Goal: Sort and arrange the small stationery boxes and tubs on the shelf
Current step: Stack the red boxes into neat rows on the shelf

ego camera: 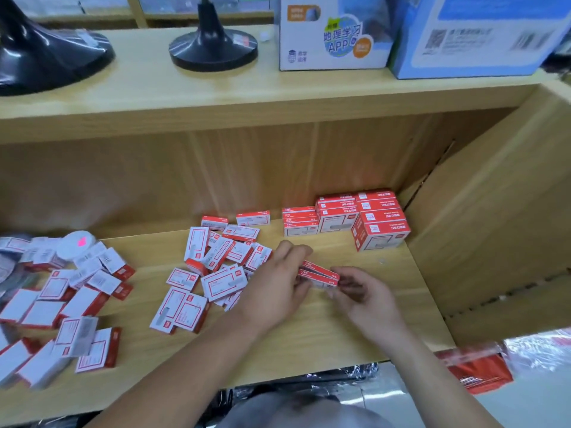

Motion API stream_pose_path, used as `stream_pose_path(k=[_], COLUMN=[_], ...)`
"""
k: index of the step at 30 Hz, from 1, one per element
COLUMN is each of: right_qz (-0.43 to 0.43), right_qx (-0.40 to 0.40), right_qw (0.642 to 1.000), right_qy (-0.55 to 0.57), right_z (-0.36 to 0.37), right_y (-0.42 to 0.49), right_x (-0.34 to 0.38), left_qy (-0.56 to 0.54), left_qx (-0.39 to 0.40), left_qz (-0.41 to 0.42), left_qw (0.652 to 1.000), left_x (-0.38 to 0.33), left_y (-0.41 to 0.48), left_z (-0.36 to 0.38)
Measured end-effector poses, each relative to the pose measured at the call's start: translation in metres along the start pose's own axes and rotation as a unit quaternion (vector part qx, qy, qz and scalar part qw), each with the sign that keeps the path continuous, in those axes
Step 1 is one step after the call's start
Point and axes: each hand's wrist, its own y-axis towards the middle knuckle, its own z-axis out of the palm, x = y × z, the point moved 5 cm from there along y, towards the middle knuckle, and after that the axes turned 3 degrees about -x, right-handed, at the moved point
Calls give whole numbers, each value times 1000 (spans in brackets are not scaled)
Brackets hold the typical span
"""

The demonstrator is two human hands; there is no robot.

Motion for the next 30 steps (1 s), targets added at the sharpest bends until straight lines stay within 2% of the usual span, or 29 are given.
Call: stream_pose_path(k=[5, 11, 18, 23, 30], right_qz=[-66, -34, -62, -49, -51], right_qx=[38, -66, -84, -80, -104], right_qw=[995, 985, 948, 928, 917], right_qy=[-64, -158, -301, -361, -382], right_z=[6, 9, 16, 23, 25], right_y=[19, 55, 71, 78, 80], right_x=[6, 3, 21, 22, 24], left_qy=[149, 151, 149, 263, 278], left_qx=[6, -48, -97, -70, -50], left_qz=[42, -41, -110, -73, -69], left_qw=[988, 987, 978, 959, 957], left_x=[9, 28, 33, 43, 38], left_y=[10, 28, 44, 46, 53], left_z=[-8, -22, -26, -27, -21])
